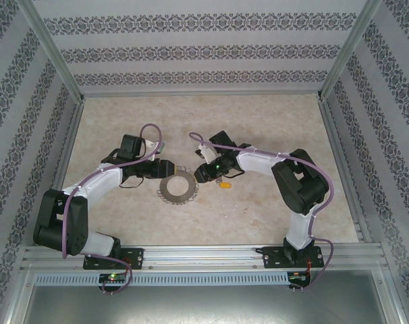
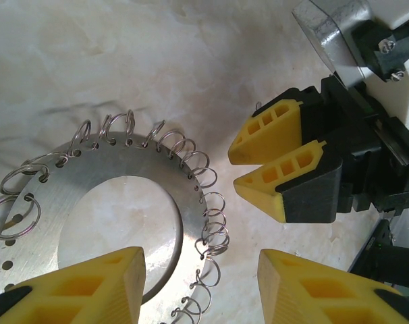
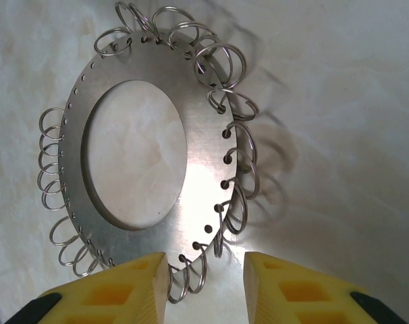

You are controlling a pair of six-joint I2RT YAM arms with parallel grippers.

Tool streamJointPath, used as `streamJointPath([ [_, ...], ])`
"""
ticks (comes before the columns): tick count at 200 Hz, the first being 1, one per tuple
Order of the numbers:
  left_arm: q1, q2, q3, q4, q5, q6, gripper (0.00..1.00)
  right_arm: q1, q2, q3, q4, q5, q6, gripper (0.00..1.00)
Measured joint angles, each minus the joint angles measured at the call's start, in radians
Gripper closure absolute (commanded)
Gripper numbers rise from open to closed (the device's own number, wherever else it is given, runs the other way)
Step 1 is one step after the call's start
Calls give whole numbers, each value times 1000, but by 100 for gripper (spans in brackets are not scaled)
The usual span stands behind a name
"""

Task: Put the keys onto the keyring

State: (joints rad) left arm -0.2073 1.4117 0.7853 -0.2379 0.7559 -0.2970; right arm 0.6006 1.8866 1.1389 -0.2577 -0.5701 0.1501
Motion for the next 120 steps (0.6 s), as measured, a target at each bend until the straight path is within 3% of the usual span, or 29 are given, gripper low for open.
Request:
streamJointPath([
  [120, 12, 0, -7, 1, 0, 0, 53, 13, 37, 32, -18, -23, -6, 66],
])
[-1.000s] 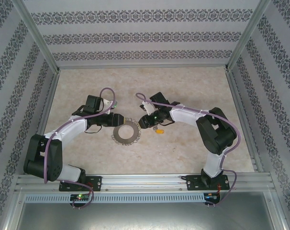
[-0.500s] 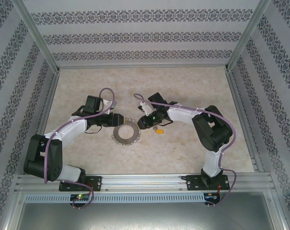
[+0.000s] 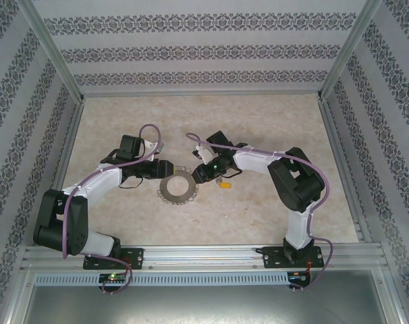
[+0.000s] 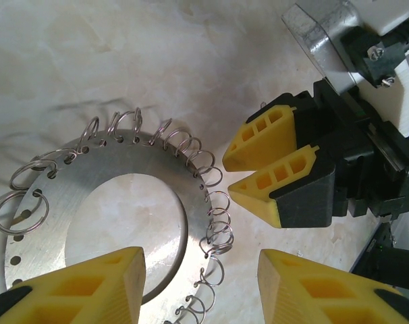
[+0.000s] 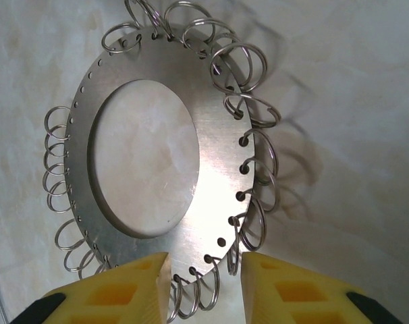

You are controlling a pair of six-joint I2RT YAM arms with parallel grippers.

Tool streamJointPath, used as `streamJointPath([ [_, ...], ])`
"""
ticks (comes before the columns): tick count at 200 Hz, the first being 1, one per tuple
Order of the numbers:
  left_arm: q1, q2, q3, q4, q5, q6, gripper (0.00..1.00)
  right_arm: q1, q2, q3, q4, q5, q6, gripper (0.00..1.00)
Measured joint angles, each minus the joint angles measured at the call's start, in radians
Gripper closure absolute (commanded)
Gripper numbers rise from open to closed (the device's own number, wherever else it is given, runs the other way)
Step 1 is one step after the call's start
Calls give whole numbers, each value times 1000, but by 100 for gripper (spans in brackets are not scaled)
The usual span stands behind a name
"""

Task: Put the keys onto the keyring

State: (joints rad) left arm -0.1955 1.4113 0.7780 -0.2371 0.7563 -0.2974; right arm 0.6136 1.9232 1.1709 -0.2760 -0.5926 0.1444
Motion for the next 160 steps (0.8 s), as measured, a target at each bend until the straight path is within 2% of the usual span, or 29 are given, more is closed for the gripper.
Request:
streamJointPath([
  [71, 2, 0, 0, 3, 0, 0, 53, 6, 24, 25, -14, 0, -18, 70],
  [160, 6, 0, 0, 5, 0, 0, 53, 6, 40, 32, -38, 0, -22, 71],
])
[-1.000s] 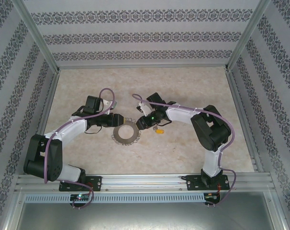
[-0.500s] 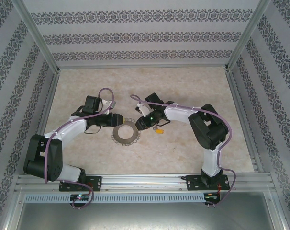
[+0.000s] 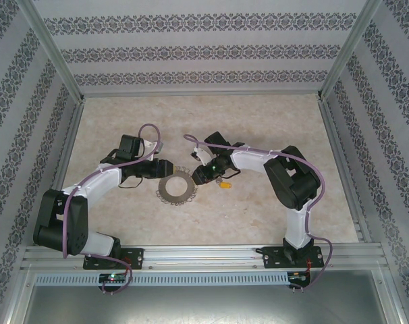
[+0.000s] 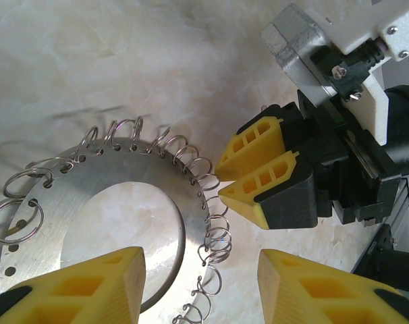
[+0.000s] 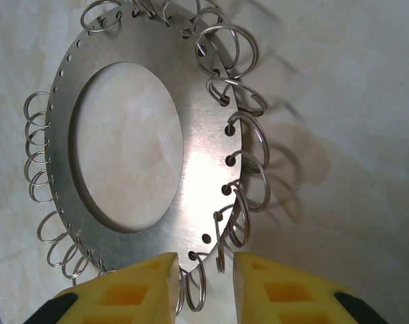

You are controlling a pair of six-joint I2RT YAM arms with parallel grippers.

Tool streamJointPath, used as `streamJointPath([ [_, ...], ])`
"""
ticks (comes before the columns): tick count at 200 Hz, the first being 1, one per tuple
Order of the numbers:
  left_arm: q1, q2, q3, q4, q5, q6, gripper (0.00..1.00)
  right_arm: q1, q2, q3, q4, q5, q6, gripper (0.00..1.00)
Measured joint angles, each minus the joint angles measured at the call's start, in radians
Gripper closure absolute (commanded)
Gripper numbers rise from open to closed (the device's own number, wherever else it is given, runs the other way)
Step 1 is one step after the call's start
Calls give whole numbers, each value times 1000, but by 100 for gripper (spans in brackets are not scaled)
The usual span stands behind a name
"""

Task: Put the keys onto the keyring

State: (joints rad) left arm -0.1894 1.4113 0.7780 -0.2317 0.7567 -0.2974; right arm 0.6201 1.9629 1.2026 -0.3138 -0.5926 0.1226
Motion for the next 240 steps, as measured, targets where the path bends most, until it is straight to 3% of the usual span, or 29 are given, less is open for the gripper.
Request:
streamJointPath([
  [113, 2, 0, 0, 1, 0, 0, 53, 6, 41, 29, 0, 0, -11, 80],
  [183, 3, 0, 0, 1, 0, 0, 53, 11, 43, 31, -10, 0, -30, 100],
  [240, 13, 0, 0, 2, 11, 0, 57, 11, 26, 31, -23, 5, -77, 100],
])
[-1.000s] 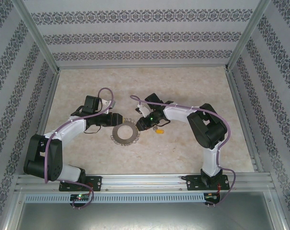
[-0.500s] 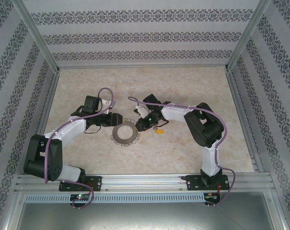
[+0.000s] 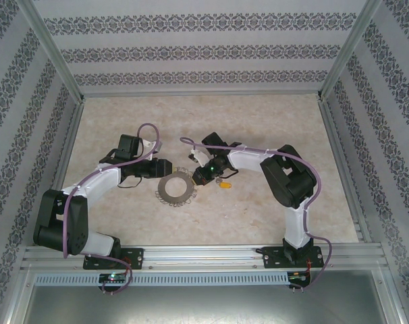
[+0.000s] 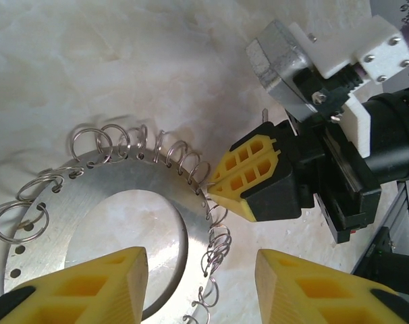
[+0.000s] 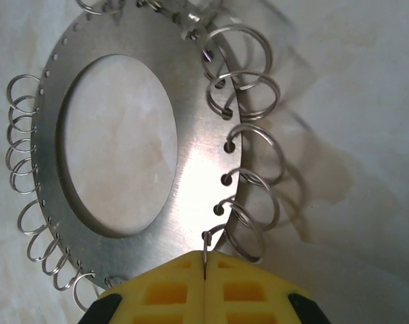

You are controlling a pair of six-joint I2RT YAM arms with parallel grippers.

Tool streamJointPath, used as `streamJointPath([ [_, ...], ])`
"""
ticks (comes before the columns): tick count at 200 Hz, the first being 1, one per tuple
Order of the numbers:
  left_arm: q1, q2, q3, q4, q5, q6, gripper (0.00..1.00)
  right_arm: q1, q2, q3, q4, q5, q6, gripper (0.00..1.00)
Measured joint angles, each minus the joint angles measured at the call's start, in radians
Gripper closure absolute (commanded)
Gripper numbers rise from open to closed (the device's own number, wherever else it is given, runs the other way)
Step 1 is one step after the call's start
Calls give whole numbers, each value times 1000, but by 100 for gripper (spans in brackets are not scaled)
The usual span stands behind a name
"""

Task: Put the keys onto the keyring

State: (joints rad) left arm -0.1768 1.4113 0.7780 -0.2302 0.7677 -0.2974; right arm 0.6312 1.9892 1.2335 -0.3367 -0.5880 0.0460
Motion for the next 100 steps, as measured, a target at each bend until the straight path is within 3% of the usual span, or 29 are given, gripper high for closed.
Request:
streamJointPath([
  [29, 5, -18, 0, 18, 42, 0, 65, 0, -105, -17, -5, 3, -54, 100],
  [82, 9, -189, 66, 66, 123, 25, 65, -16, -394, 18, -39, -66, -199, 100],
  [100, 9, -254, 132, 85, 170, 34, 60, -43, -446, 55, -48, -114, -211, 100],
])
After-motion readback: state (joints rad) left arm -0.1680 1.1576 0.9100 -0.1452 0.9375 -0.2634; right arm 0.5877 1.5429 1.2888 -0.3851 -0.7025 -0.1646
